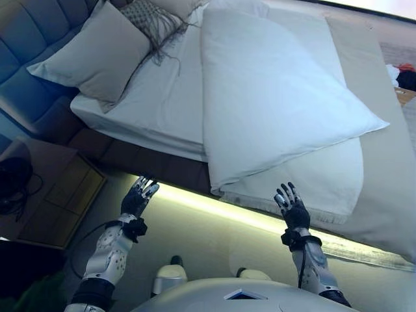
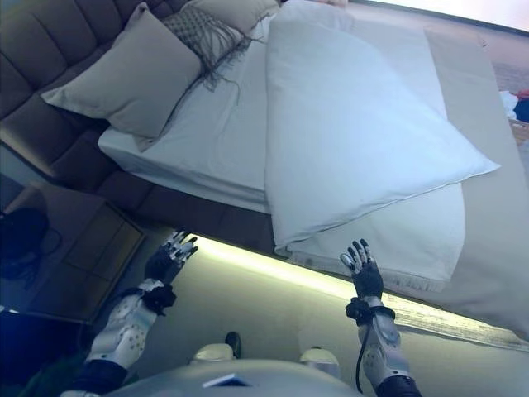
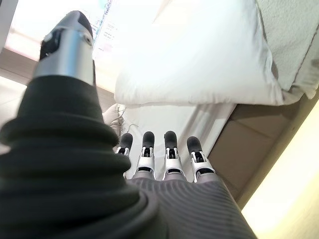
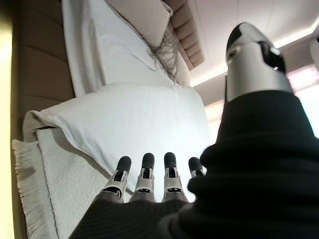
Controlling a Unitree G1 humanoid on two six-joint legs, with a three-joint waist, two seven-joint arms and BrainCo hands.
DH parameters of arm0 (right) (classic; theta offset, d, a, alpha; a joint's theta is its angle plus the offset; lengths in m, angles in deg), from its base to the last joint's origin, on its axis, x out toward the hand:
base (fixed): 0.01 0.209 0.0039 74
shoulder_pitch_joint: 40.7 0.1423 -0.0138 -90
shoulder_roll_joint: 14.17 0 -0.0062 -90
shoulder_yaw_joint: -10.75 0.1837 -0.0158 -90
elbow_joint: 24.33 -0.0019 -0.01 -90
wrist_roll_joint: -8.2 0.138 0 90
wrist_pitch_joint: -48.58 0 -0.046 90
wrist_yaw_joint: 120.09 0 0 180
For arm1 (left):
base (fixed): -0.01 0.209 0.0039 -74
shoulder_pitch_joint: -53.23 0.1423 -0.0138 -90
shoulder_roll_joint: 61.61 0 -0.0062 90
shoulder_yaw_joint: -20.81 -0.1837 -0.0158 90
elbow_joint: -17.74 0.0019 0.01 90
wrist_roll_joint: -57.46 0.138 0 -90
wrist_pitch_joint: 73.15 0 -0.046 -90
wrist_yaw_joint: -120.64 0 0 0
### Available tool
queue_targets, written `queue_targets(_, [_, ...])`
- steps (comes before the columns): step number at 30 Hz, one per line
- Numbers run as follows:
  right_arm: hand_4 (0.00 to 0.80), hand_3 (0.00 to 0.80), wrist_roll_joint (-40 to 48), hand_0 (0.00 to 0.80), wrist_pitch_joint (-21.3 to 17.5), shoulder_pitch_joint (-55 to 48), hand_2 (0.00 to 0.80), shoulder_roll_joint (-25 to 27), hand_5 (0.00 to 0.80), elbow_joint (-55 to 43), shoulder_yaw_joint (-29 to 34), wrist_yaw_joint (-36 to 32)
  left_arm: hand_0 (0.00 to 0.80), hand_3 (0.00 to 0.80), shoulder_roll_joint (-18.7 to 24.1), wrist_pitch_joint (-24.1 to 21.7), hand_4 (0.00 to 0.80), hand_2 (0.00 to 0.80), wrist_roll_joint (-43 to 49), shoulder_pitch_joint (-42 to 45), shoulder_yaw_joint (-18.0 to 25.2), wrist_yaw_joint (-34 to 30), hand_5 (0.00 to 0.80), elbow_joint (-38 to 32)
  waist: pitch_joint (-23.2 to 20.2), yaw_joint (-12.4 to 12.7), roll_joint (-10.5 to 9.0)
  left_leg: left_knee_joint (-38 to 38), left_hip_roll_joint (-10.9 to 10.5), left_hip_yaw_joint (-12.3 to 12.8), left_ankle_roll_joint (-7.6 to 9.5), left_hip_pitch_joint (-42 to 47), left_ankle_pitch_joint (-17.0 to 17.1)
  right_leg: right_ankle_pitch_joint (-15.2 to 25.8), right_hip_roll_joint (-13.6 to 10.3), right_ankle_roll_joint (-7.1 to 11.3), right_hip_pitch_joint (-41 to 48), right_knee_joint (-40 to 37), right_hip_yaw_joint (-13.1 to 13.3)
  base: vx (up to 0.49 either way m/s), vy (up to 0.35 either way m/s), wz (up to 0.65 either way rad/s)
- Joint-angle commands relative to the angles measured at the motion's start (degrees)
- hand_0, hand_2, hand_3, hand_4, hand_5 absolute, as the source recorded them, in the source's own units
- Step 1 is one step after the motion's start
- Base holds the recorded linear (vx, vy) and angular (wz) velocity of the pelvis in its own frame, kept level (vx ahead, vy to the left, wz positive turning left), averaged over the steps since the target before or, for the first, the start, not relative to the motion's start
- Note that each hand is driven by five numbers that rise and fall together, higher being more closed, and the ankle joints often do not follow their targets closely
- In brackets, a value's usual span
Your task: Make the bed neatly
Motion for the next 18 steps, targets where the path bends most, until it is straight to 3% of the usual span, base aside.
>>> queue_targets(1, [0.0, 0.0, 1.93, 0.0, -1.51, 2.18, 0.0, -0.37, 0.0, -0.38, 2.52, -1.21, 0.0, 0.0, -0.5, -3.35, 0.0, 0.0, 1.18, -2.47, -1.01, -1.79, 0.0, -1.16, -1.27, 1.09, 0.32, 0.56, -0.72, 2.18, 2.26, -0.38, -3.52, 1.72, 0.57, 0.48, -3.5, 2.25, -0.64, 0.0, 0.0, 0.0])
queue_targets(11, [0.0, 0.0, 2.19, 0.0, -0.2, -0.46, 0.0, 0.67, 0.0, -2.45, 2.16, -3.2, 0.0, 0.0, -0.03, -5.21, 0.0, 0.0, -1.81, -2.23, -0.38, -4.41, 0.0, -1.33, -1.68, -0.08, 0.66, 0.35, 0.16, 4.5, 1.74, -1.18, -2.58, 0.87, 0.89, -0.14, -4.32, 3.6, -1.56, 0.02, 0.001, 0.01])
queue_targets(18, [0.0, 0.0, 3.54, 0.0, -0.19, -0.28, 0.0, 0.41, 0.0, -2.2, 1.39, -3.07, 0.0, 0.0, -0.7, -6.69, 0.0, 0.0, -1.18, -1.41, -1.47, -4.88, 0.0, -0.76, -1.07, 1.42, 1.4, 0.17, -0.72, 2.39, 1.41, -2.9, -2.21, 1.64, 0.53, 0.02, -4.84, 1.46, -2.9, -0.003, 0.076, 0.07])
